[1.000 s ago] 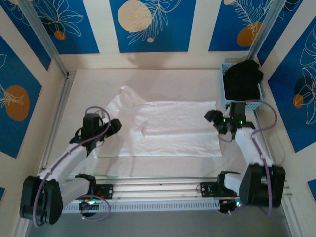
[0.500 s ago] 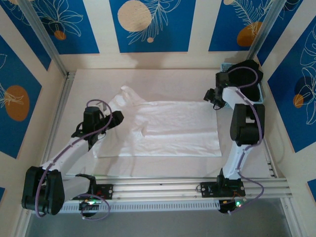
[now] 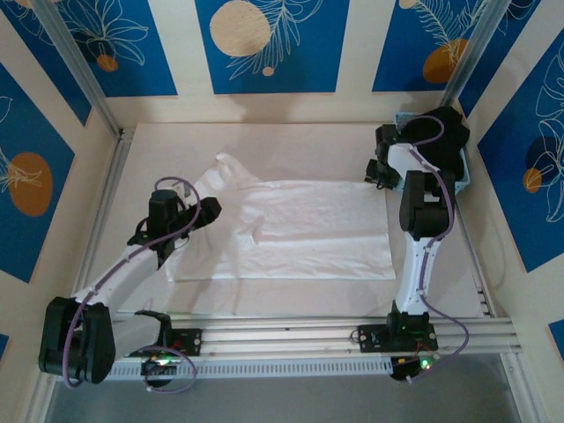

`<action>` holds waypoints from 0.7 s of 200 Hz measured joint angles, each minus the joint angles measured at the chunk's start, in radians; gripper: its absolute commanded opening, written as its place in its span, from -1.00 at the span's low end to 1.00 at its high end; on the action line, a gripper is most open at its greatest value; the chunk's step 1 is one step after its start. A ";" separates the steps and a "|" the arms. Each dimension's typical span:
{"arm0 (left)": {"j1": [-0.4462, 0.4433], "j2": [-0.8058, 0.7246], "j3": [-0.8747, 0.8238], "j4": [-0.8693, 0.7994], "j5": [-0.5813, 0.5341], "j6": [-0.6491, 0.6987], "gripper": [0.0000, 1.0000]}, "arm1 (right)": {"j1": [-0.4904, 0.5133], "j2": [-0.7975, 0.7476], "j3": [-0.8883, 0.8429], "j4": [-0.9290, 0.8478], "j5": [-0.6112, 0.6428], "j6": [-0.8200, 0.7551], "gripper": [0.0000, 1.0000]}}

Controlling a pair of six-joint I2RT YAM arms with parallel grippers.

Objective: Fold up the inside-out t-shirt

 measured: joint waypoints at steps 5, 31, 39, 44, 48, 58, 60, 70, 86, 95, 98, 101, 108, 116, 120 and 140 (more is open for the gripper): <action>0.000 0.000 0.000 0.000 0.000 0.000 0.43 | -0.001 0.002 0.004 -0.004 0.000 0.005 -0.44; 0.000 0.008 0.000 0.005 0.000 0.001 0.43 | -0.002 0.007 0.013 -0.016 -0.001 -0.005 -0.76; 0.000 0.015 0.001 0.006 -0.001 0.006 0.44 | -0.002 0.007 0.014 -0.018 -0.001 -0.010 -0.84; 0.000 0.021 0.002 0.006 -0.004 0.012 0.43 | -0.002 0.007 0.014 -0.018 0.000 -0.012 -0.87; 0.000 0.026 0.004 0.005 -0.005 0.016 0.44 | -0.002 0.007 0.014 -0.018 -0.001 -0.018 -0.89; 0.000 0.043 0.016 -0.001 -0.019 0.027 0.44 | -0.002 0.007 0.014 -0.019 0.000 -0.019 -0.94; 0.000 0.048 0.020 -0.002 -0.022 0.027 0.44 | -0.002 0.007 0.015 -0.018 0.000 -0.021 -0.94; 0.000 0.076 0.043 -0.010 -0.042 0.040 0.44 | -0.002 0.007 0.015 -0.017 0.000 -0.026 -0.97; 0.002 0.142 0.108 -0.025 -0.072 0.055 0.42 | -0.002 0.006 0.014 -0.013 0.000 -0.033 -0.98; 0.005 0.189 0.147 -0.024 -0.084 0.062 0.40 | -0.001 0.005 0.013 -0.006 0.000 -0.037 -0.98; 0.006 0.204 0.161 -0.026 -0.087 0.067 0.40 | -0.001 0.005 0.011 0.000 0.000 -0.041 -0.99; 0.006 0.220 0.175 -0.023 -0.089 0.070 0.40 | -0.001 0.004 0.010 0.002 0.000 -0.041 -0.98; 0.010 0.268 0.214 -0.024 -0.095 0.078 0.39 | 0.001 0.002 0.006 0.006 0.000 -0.044 -0.99; 0.013 0.331 0.263 -0.025 -0.101 0.087 0.38 | 0.001 -0.001 0.003 0.009 0.000 -0.048 -0.99; 0.014 0.356 0.286 -0.029 -0.101 0.092 0.38 | 0.003 -0.002 0.003 0.010 0.001 -0.050 -0.99; 0.032 0.533 0.450 -0.062 -0.103 0.117 0.33 | 0.005 -0.008 0.002 0.016 0.002 -0.063 -0.98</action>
